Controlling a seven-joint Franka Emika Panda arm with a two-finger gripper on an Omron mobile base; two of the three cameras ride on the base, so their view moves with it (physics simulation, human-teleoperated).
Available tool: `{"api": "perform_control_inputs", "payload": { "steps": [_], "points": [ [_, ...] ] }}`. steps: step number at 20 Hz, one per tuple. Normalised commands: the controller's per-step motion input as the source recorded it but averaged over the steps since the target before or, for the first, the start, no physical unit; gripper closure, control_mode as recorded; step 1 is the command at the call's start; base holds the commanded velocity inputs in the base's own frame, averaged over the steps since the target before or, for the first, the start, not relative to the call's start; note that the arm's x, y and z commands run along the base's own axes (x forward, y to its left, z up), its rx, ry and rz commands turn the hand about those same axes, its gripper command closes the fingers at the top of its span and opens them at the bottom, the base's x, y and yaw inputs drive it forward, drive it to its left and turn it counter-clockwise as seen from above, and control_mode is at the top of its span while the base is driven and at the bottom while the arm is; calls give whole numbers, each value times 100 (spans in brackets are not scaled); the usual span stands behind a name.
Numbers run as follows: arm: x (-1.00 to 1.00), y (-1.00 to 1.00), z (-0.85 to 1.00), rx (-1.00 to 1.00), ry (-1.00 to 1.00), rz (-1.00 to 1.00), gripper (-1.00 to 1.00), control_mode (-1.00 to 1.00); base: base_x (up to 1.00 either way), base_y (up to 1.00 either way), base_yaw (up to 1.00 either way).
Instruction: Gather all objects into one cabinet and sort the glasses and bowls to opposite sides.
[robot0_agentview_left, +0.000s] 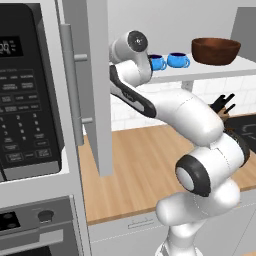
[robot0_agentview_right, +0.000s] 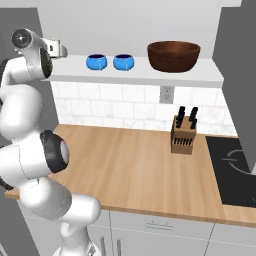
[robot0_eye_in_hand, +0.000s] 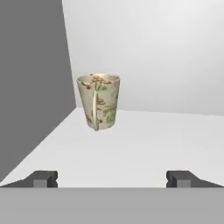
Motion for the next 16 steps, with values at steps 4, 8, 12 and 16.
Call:
{"api": "perform_control_inputs", "payload": {
  "steps": [4, 8, 12, 16],
  "points": [
    [-97, -68, 7, 0, 0, -6, -100, -100, 0, 0, 0],
    [-99, -67, 11, 0, 0, -6, -100, -100, 0, 0, 0],
    [-93, -67, 20, 0, 0, -7, -100, -100, 0, 0, 0],
    [-86, -67, 16, 0, 0, -5, -100, -100, 0, 0, 0]
  ]
}}
